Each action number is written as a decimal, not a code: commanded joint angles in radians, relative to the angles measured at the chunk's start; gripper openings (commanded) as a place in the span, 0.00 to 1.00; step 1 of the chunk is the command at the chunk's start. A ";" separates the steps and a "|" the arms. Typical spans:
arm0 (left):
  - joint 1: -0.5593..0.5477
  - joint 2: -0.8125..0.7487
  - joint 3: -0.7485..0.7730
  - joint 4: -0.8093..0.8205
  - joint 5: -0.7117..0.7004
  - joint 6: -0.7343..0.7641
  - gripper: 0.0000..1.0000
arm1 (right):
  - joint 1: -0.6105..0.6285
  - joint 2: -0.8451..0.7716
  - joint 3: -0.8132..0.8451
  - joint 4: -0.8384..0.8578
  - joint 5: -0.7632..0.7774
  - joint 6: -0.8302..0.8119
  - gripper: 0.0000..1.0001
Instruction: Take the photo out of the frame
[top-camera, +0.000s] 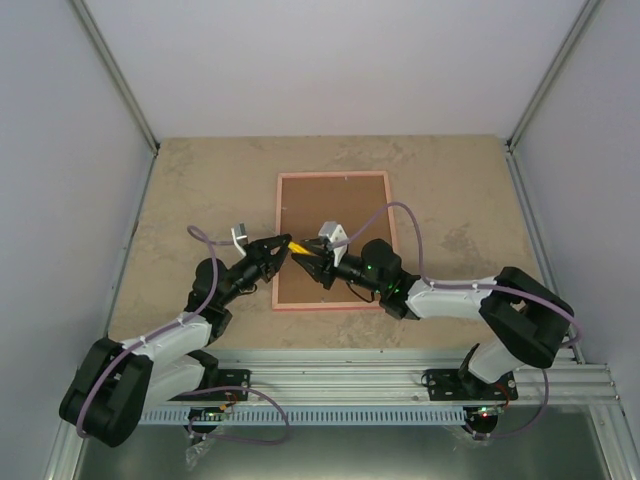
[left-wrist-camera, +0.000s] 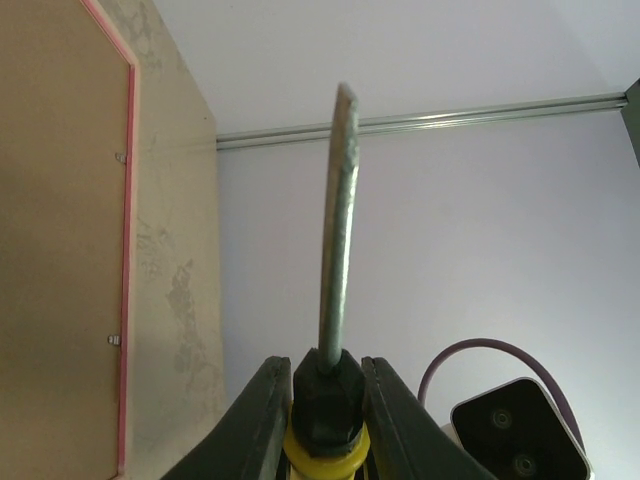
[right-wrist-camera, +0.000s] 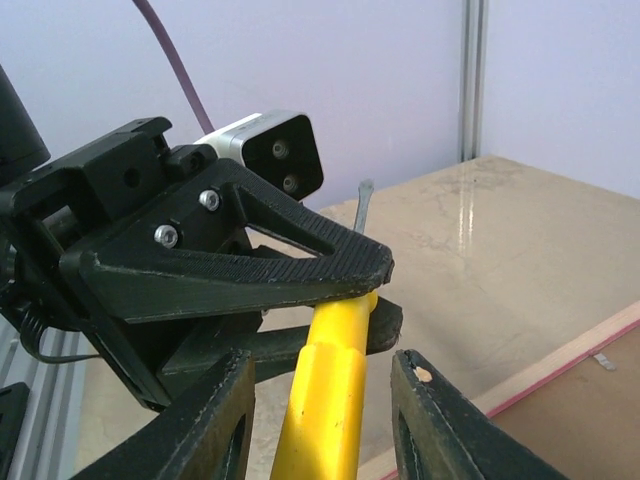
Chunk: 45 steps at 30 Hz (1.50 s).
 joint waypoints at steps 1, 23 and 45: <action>-0.001 -0.020 -0.008 0.080 -0.015 -0.032 0.00 | 0.006 0.025 0.028 0.059 0.022 -0.015 0.36; -0.001 0.002 -0.007 0.010 -0.015 0.012 0.23 | 0.005 -0.021 0.013 0.000 0.033 -0.058 0.01; 0.001 -0.009 0.329 -0.974 -0.410 0.686 0.78 | -0.126 -0.171 0.001 -0.381 0.069 -0.179 0.00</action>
